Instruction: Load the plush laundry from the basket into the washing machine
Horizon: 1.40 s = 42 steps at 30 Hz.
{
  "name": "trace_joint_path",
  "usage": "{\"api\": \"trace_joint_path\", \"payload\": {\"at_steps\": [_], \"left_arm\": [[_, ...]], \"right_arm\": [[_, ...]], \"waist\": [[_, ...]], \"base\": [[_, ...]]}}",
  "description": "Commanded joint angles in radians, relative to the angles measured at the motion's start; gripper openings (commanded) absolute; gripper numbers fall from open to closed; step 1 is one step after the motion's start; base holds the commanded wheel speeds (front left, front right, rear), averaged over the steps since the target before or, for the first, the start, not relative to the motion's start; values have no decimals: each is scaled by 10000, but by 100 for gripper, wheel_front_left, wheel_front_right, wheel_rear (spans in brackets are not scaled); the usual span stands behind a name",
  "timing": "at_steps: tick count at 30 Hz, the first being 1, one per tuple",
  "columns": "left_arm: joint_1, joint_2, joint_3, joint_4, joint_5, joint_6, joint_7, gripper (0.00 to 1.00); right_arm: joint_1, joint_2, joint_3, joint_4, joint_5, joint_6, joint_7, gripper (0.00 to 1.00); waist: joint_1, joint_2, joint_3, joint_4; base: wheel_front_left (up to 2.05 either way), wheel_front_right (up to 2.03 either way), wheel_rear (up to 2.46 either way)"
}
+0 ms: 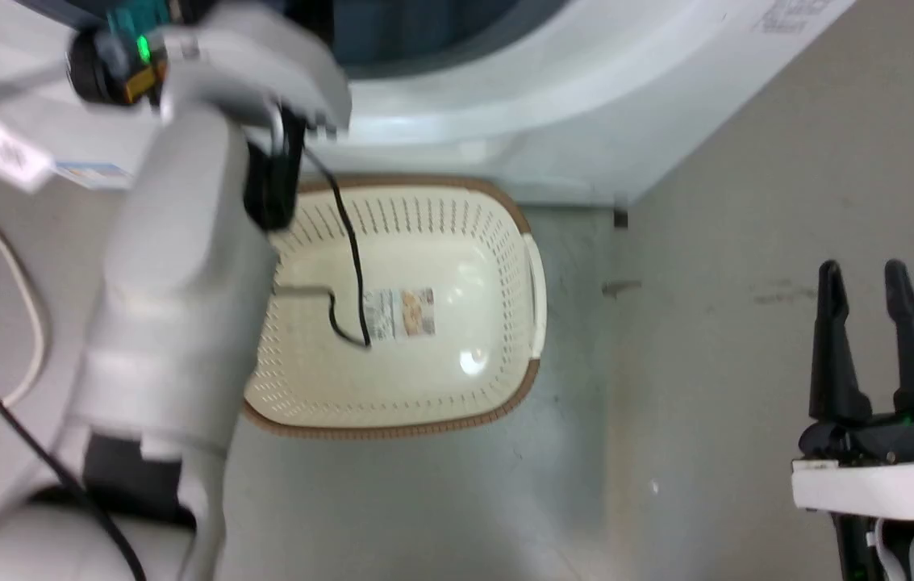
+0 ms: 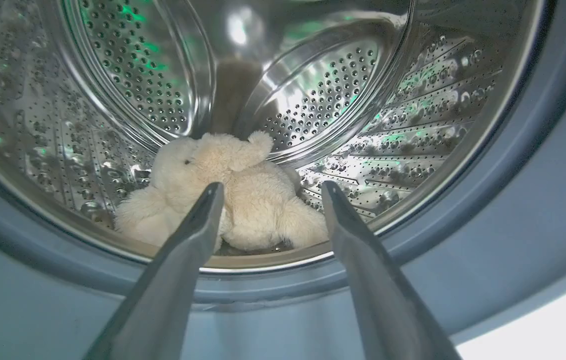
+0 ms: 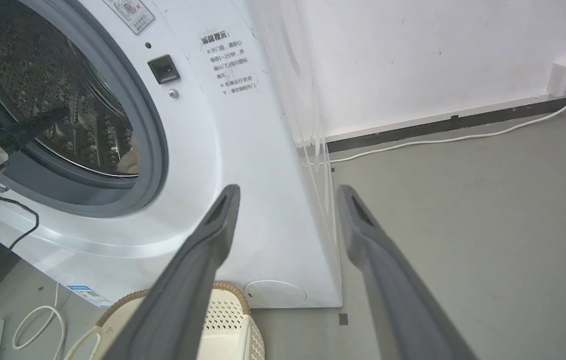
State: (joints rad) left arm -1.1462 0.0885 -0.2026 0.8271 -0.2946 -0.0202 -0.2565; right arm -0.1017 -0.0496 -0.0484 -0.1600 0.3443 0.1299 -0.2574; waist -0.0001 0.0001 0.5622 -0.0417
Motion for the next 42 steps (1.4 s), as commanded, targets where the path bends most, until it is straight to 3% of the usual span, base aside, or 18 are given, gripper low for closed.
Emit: {"api": "trace_joint_path", "payload": {"at_steps": [1,11,26,42], "left_arm": [[750,-27,82,-387,-15,54,-51,100],[3781,-127,353,-2143,-72,285,-52,100],[7630,229,857,-4432,-82,902,-37,100],[10514,455,725,-6324,-204,1350,746,100]], "right_arm": [[178,-6,15,145,-19,8,-43,100],[726,-6,50,564,-120,8,-25,100],[1866,-6,94,1103,-237,8,71,100],[2547,-6,126,1177,-357,8,191,100]], "waist": [[1,-1,-729,270],[1,-1,-2389,461],[1,-1,-4813,532],[1,-1,-5898,441]], "base": [[0,0,0],[0,0,0],[0,0,0],[0,0,0]]}}
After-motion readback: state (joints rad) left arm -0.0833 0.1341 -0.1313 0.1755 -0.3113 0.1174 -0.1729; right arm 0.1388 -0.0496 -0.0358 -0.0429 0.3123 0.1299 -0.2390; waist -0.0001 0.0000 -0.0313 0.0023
